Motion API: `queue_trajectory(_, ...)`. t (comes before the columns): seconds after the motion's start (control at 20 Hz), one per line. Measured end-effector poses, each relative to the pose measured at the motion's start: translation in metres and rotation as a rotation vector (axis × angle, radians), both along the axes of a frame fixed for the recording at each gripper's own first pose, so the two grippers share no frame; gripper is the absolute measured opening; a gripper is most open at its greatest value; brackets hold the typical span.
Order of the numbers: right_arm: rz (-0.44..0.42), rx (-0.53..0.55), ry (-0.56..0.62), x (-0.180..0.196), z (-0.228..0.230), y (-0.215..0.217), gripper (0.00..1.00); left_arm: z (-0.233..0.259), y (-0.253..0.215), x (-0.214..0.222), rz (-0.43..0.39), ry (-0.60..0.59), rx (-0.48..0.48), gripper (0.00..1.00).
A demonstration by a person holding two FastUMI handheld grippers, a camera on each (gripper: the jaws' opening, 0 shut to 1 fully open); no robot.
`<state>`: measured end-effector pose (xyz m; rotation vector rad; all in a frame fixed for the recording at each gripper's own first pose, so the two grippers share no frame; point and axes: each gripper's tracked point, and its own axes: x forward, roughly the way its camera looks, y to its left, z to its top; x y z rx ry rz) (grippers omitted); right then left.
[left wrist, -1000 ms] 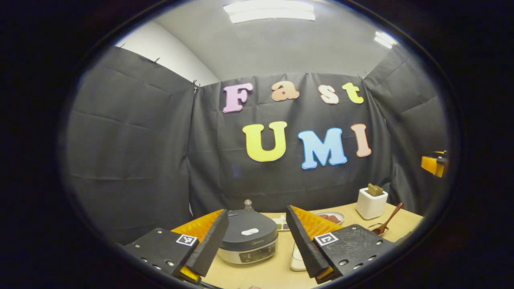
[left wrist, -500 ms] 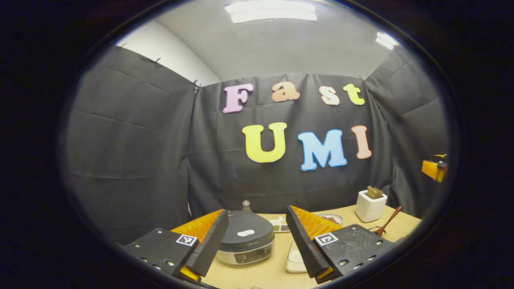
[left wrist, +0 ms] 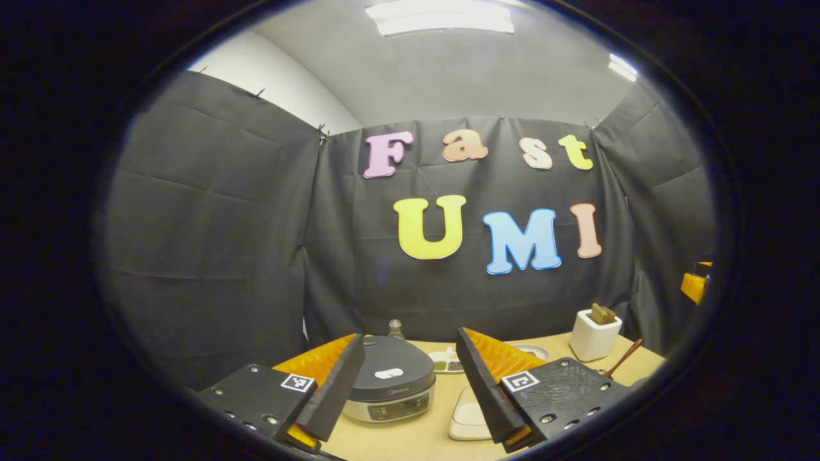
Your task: Close the left gripper, press the button to open the rice cooker; take a wooden spoon from the chopstick holder with the right hand, scoop a spoonful of rice and pour it into the rice cooker, then put the wooden spoon back into the chopstick holder.
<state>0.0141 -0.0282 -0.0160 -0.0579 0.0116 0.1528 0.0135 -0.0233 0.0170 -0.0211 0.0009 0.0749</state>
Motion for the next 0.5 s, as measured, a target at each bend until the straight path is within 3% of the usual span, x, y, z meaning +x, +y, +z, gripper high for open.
queue_trajectory(0.15, -0.002, 0.009, 0.003, 0.003, -0.001, 0.001, 0.97, 0.008, 0.009, 0.011, 0.012, -0.017, 0.024, 0.92)
queue_trajectory(0.35, -0.038, 0.011, 0.006, 0.010, -0.003, 0.006, 0.97, 0.012, 0.018, 0.035, 0.001, -0.024, 0.037, 0.88)
queue_trajectory(0.45, -0.041, 0.014, -0.007, 0.012, 0.003, 0.016, 0.98, 0.015, 0.026, 0.048, -0.007, -0.034, 0.040, 0.75)
queue_trajectory(0.5, -0.046, 0.006, -0.009, 0.016, 0.001, 0.019, 0.97, 0.014, 0.030, 0.054, -0.008, -0.031, 0.040, 0.74)
